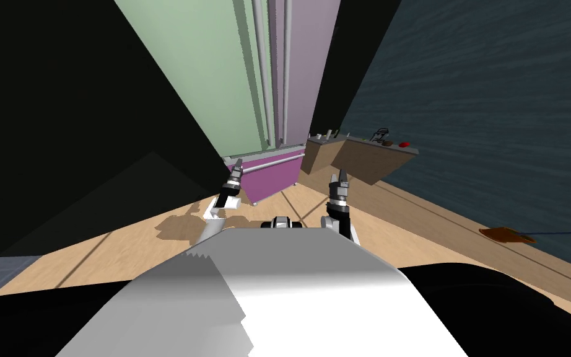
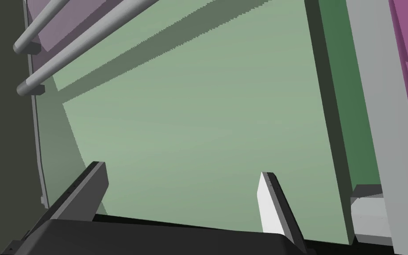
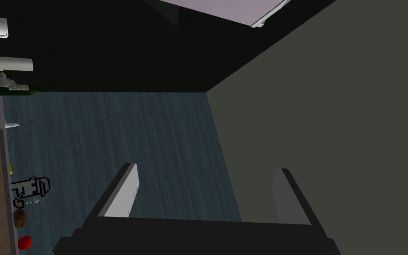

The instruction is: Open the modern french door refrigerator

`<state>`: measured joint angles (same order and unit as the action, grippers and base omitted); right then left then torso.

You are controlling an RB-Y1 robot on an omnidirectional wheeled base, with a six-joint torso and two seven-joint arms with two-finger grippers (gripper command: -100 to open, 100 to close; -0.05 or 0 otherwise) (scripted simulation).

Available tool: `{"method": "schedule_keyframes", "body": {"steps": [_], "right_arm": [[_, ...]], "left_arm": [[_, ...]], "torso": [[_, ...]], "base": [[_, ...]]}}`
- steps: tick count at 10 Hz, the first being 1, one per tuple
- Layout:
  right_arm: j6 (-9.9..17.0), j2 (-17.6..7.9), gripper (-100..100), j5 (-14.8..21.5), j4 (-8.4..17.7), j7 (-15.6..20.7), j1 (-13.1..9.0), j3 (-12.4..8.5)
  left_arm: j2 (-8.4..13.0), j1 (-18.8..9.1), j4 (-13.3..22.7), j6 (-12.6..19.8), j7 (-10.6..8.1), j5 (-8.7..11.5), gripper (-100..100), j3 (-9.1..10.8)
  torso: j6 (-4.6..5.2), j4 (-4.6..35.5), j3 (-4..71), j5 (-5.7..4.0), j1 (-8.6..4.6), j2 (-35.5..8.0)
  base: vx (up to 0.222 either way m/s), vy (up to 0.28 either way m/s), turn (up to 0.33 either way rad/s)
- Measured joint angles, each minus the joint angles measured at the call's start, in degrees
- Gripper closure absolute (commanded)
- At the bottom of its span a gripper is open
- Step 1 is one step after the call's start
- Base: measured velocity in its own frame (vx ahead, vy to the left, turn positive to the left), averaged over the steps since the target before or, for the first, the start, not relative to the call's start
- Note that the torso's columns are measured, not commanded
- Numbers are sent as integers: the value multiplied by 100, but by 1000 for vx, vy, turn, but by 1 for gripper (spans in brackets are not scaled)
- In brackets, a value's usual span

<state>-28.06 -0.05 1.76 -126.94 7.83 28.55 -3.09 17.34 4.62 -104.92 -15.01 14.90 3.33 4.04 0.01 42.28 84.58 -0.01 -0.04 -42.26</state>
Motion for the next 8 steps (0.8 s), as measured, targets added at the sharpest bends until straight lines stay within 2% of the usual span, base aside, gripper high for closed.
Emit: {"method": "schedule_keyframes", "body": {"steps": [4,8], "right_arm": [[0,0,0,0,0,0,0,0],[0,0,0,0,0,0,1,-1]], "left_arm": [[335,-641,642,270,285,-48,-100,91],[596,-1126,1220,499,535,-90,-100,154]], "torso": [[0,1,-3,0,0,-4],[-4,0,1,0,5,3]], "base": [[-51,-61,-85],[-32,-71,-100]]}}
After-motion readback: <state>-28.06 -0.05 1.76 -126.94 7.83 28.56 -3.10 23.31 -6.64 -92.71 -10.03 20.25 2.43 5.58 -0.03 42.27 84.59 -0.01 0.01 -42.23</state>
